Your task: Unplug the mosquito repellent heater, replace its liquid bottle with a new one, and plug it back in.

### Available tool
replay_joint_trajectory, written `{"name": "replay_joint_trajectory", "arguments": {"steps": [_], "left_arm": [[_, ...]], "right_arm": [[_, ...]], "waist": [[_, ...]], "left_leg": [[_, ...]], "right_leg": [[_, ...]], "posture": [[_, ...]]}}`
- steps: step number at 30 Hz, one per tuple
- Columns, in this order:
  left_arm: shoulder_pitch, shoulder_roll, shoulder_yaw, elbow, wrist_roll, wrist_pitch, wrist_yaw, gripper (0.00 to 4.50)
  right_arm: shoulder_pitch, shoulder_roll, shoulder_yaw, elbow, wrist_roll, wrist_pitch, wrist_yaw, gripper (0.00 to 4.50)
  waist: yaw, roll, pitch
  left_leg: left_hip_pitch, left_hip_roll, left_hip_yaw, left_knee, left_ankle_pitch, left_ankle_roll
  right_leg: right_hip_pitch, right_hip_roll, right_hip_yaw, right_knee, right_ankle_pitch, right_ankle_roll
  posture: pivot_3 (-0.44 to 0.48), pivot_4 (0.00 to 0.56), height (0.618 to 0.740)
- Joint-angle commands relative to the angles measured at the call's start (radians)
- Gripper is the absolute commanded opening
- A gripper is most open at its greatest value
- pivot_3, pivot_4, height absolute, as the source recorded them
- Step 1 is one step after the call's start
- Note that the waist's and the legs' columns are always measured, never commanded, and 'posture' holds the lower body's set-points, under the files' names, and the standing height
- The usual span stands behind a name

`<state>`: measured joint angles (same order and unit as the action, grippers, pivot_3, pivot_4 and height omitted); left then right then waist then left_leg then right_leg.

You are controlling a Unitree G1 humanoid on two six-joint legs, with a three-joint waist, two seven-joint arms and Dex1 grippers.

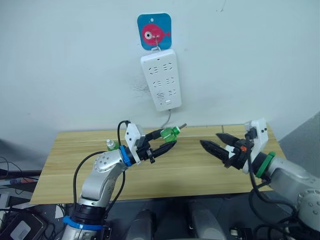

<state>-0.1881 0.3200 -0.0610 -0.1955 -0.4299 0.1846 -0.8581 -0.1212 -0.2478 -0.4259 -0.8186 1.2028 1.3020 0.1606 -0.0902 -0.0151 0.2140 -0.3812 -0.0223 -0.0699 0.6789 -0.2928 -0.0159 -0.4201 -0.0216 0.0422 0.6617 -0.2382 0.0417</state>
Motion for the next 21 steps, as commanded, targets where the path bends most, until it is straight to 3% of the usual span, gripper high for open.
{"name": "replay_joint_trajectory", "arguments": {"steps": [1, 8, 17, 21], "left_arm": [[-0.009, -0.011, 0.004, -0.048, -0.007, -0.048, 0.005, 2.27], [-0.026, -0.025, -0.023, -0.042, 0.004, -0.09, 0.003, 2.27], [-0.039, -0.02, -0.048, -0.023, 0.013, -0.12, -0.014, 2.27], [-0.037, -0.02, -0.054, -0.024, 0.016, -0.128, -0.01, 2.27]], "right_arm": [[-0.004, 0.045, 0.073, 0.01, 0.148, -0.094, -0.114, 4.5], [-0.069, 0.107, 0.243, 0.127, 0.162, -0.231, -0.247, 4.5], [-0.139, 0.155, 0.345, 0.221, 0.204, -0.364, -0.318, 4.5], [-0.148, 0.152, 0.378, 0.236, 0.191, -0.397, -0.322, 3.59]], "waist": [[-0.002, 0.0, 0.0], [-0.014, 0.0, -0.001], [-0.016, 0.0, -0.001], [-0.016, 0.0, -0.001]], "left_leg": [[0.0, 0.0, 0.001, 0.0, 0.0, 0.0], [0.001, 0.0, 0.003, 0.0, 0.0, 0.0], [-0.001, 0.0, 0.0, 0.0, 0.0, 0.0], [-0.001, 0.0, 0.0, 0.0, 0.0, 0.0]], "right_leg": [[0.0, 0.0, 0.0, 0.0, 0.0, 0.0], [-0.001, 0.003, 0.001, 0.001, 0.0, 0.0], [-0.001, 0.002, 0.001, 0.001, 0.0, 0.0], [-0.001, 0.002, 0.001, 0.001, 0.0, 0.0]], "posture": [[-0.195, 0.179, 0.74], [-0.192, 0.17, 0.74], [-0.169, 0.167, 0.74], [-0.169, 0.166, 0.74]]}}
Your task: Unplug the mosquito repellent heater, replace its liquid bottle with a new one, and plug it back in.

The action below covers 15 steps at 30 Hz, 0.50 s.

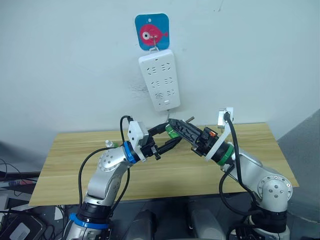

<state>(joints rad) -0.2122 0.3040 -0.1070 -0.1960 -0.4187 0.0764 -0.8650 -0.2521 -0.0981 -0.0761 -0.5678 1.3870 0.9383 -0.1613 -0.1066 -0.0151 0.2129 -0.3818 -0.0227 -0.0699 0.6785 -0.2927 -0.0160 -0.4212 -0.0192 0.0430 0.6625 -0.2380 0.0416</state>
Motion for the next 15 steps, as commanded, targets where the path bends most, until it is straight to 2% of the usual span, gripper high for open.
{"name": "replay_joint_trajectory", "arguments": {"steps": [1, 8, 15], "left_arm": [[-0.012, -0.004, -0.01, -0.025, 0.005, -0.024, -0.004, 2.27], [-0.01, -0.004, -0.018, -0.027, 0.003, -0.029, 0.0, 2.27], [0.015, 0.016, -0.025, -0.047, -0.01, -0.013, -0.019, 2.27]], "right_arm": [[-0.015, 0.004, 0.033, -0.012, 0.011, -0.041, -0.003, 3.21], [-0.011, -0.005, 0.055, -0.006, 0.03, -0.078, -0.017, 0.87], [-0.004, -0.031, 0.065, -0.002, 0.053, -0.088, -0.016, 0.85]], "waist": [[0.0, 0.0, 0.0], [0.0, 0.0, 0.0], [-0.001, 0.0, 0.0]], "left_leg": [[0.0, 0.0, 0.0, 0.0, 0.0, 0.0], [0.0, 0.0, 0.0, 0.0, 0.0, 0.0], [0.0, 0.0, 0.0, 0.0, 0.0, 0.0]], "right_leg": [[0.0, 0.0, 0.0, 0.0, 0.0, 0.0], [0.0, 0.0, 0.0, 0.0, 0.0, 0.0], [0.0, 0.0, 0.0, 0.0, 0.0, 0.0]], "posture": [[-0.169, 0.166, 0.74], [-0.167, 0.164, 0.74], [-0.163, 0.166, 0.74]]}}
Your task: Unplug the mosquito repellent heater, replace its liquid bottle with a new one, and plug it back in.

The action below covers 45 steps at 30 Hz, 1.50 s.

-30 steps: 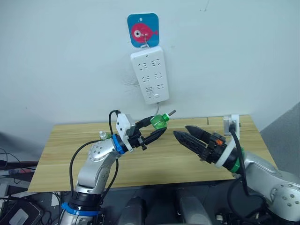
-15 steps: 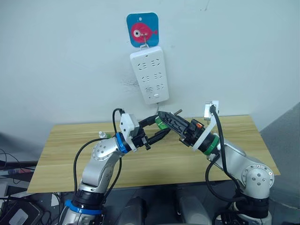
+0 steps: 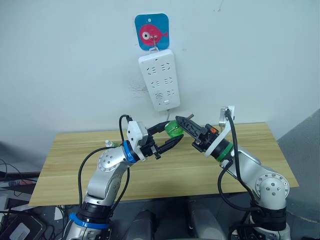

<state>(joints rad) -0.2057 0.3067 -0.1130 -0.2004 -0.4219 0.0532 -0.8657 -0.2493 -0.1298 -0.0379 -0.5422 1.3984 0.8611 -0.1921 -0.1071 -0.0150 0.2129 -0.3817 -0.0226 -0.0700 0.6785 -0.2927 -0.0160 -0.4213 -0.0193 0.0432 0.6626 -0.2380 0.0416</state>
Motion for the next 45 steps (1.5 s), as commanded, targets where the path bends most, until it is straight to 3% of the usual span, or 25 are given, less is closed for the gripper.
{"name": "replay_joint_trajectory", "arguments": {"steps": [1, 7, 12, 16, 21, 26, 32, 38, 39, 42, 45], "left_arm": [[0.013, 0.029, -0.015, -0.039, 0.006, 0.014, -0.017, 2.62], [0.048, 0.136, -0.007, -0.029, 0.056, 0.113, 0.004, 4.49], [0.123, 0.236, -0.033, -0.09, 0.058, 0.235, -0.02, 4.5], [0.152, 0.247, -0.037, -0.163, 0.063, 0.295, 0.03, 4.5], [0.175, 0.237, -0.032, -0.268, 0.046, 0.369, 0.08, 4.5], [0.224, 0.256, -0.002, -0.351, 0.045, 0.392, 0.106, 4.5], [0.236, 0.245, 0.009, -0.368, 0.057, 0.38, 0.149, 4.5], [0.263, 0.23, 0.004, -0.352, 0.075, 0.326, 0.163, 4.5], [0.274, 0.222, 0.01, -0.343, 0.085, 0.303, 0.172, 4.5], [0.311, 0.203, 0.037, -0.328, 0.102, 0.265, 0.208, 4.5], [0.444, 0.211, 0.075, -0.288, 0.19, 0.205, 0.274, 4.5]], "right_arm": [[-0.003, -0.004, 0.029, -0.03, 0.038, -0.013, 0.017, 0.85], [0.01, -0.082, 0.026, -0.031, -0.132, -0.049, 0.041, 0.85], [0.016, -0.215, 0.141, 0.082, -0.603, -0.232, 0.15, 0.85], [-0.017, -0.24, 0.257, 0.372, -0.974, -0.545, 0.244, 0.85], [-0.102, -0.152, 0.248, 0.756, -1.148, -0.786, 0.298, 0.85], [-0.2, -0.077, 0.191, 1.091, -1.213, -0.941, 0.329, 0.85], [-0.275, -0.03, 0.118, 1.304, -1.236, -1.045, 0.356, 0.85], [-0.261, -0.005, 0.065, 1.287, -1.233, -1.073, 0.373, 2.81], [-0.241, 0.0, 0.053, 1.24, -1.218, -1.064, 0.378, 3.31], [-0.164, 0.003, 0.044, 1.06, -1.198, -1.017, 0.395, 4.27], [0.015, -0.085, 0.124, 0.601, -1.166, -0.827, 0.505, 4.45]], "waist": [[0.0, 0.0, 0.0], [-0.003, 0.0, 0.0], [-0.002, 0.0, 0.0], [0.0, 0.0, 0.002], [0.003, 0.0, 0.012], [0.009, -0.001, 0.032], [0.024, -0.001, 0.046], [0.024, 0.0, 0.049], [0.024, 0.0, 0.049], [0.025, 0.0, 0.049], [0.027, 0.002, 0.049]], "left_leg": [[0.0, 0.0, 0.0, 0.0, 0.0, 0.0], [0.0, 0.0, -0.001, 0.0, 0.0, 0.0], [0.0, 0.0, 0.001, 0.0, 0.0, 0.0], [0.001, 0.0, 0.002, -0.001, 0.0, 0.0], [0.002, 0.001, 0.003, -0.001, 0.0, 0.0], [0.003, 0.001, 0.003, -0.001, 0.0, 0.0], [0.001, 0.001, 0.0, -0.001, 0.0, 0.0], [0.001, 0.001, -0.001, -0.002, 0.0, 0.0], [0.001, 0.001, -0.001, -0.002, 0.0, 0.0], [0.001, 0.001, -0.001, -0.002, 0.0, 0.0], [-0.001, 0.001, -0.002, -0.003, 0.0, 0.0]], "right_leg": [[0.0, 0.0, 0.0, 0.0, 0.0, 0.0], [0.0, 0.0, -0.001, 0.0, 0.0, 0.0], [0.0, 0.0, -0.001, 0.0, 0.0, 0.0], [-0.001, 0.0, -0.002, -0.001, -0.001, 0.001], [0.0, -0.001, 0.0, 0.0, 0.0, 0.0], [0.0, -0.001, 0.001, 0.001, 0.001, -0.002], [-0.001, -0.002, 0.0, 0.0, 0.001, -0.003], [-0.001, -0.003, 0.0, 0.0, 0.001, -0.003], [-0.001, -0.003, 0.0, 0.0, 0.001, -0.003], [-0.001, -0.004, 0.0, 0.0, 0.001, -0.003], [-0.002, -0.004, 0.0, 0.0, 0.001, -0.003]], "posture": [[-0.159, 0.169, 0.74], [-0.15, 0.178, 0.74], [-0.135, 0.193, 0.74], [-0.12, 0.222, 0.74], [-0.085, 0.254, 0.74], [-0.059, 0.274, 0.74], [-0.031, 0.284, 0.74], [-0.043, 0.271, 0.74], [-0.047, 0.266, 0.74], [-0.05, 0.257, 0.74], [-0.037, 0.25, 0.74]]}}
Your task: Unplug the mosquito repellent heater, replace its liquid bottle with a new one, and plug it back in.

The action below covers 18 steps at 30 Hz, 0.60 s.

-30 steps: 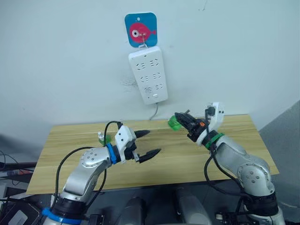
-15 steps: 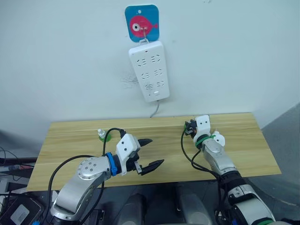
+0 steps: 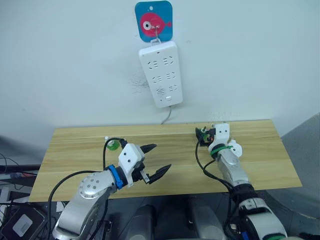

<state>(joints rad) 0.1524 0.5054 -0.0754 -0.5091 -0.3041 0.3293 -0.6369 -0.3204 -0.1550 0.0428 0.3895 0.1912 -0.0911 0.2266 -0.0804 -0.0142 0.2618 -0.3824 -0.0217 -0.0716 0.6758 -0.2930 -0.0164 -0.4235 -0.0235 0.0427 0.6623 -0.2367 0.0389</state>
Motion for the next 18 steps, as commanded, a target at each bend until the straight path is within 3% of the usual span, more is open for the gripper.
{"name": "replay_joint_trajectory", "arguments": {"steps": [1, 5, 9, 11, 18], "left_arm": [[0.123, 0.016, 0.042, 0.046, 0.104, -0.124, 0.051, 4.5], [0.2, -0.048, 0.128, 0.177, 0.123, -0.234, 0.136, 4.5], [0.208, -0.104, 0.251, 0.326, 0.07, -0.305, 0.173, 4.5], [0.17, -0.12, 0.299, 0.411, 0.074, -0.295, 0.222, 4.5], [-0.022, -0.107, 0.327, 0.652, 0.079, -0.303, 0.216, 4.5]], "right_arm": [[0.126, -0.093, 0.065, -0.445, 0.053, 0.191, 0.118, 4.45], [0.188, -0.251, 0.146, -0.707, 0.062, 0.369, 0.266, 4.45], [0.171, -0.373, 0.202, -0.835, 0.063, 0.507, 0.372, 4.45], [0.14, -0.397, 0.218, -0.857, 0.061, 0.573, 0.388, 4.45], [0.037, -0.37, 0.262, -0.921, 0.073, 0.745, 0.383, 4.45]], "waist": [[0.0, 0.001, 0.0], [0.003, 0.001, 0.0], [0.014, -0.001, 0.0], [0.021, -0.001, -0.001], [0.044, -0.003, -0.001]], "left_leg": [[0.0, 0.0, 0.0, 0.0, 0.0, 0.0], [0.0, 0.0, 0.0, -0.001, 0.0, 0.0], [0.001, 0.001, -0.001, 0.001, 0.0, 0.0], [0.001, 0.001, -0.001, 0.002, 0.001, -0.001], [-0.001, 0.0, -0.002, 0.002, 0.001, -0.001]], "right_leg": [[0.0, 0.0, 0.0, 0.0, 0.0, 0.0], [0.0, 0.0, 0.0, -0.002, -0.001, 0.0], [0.002, 0.0, -0.003, -0.003, -0.004, 0.006], [0.002, 0.0, -0.003, -0.003, -0.004, 0.006], [0.002, 0.0, -0.005, -0.003, 0.0, 0.001]], "posture": [[-0.036, 0.247, 0.74], [-0.033, 0.24, 0.74], [-0.023, 0.23, 0.74], [-0.02, 0.228, 0.74], [-0.008, 0.24, 0.74]]}}
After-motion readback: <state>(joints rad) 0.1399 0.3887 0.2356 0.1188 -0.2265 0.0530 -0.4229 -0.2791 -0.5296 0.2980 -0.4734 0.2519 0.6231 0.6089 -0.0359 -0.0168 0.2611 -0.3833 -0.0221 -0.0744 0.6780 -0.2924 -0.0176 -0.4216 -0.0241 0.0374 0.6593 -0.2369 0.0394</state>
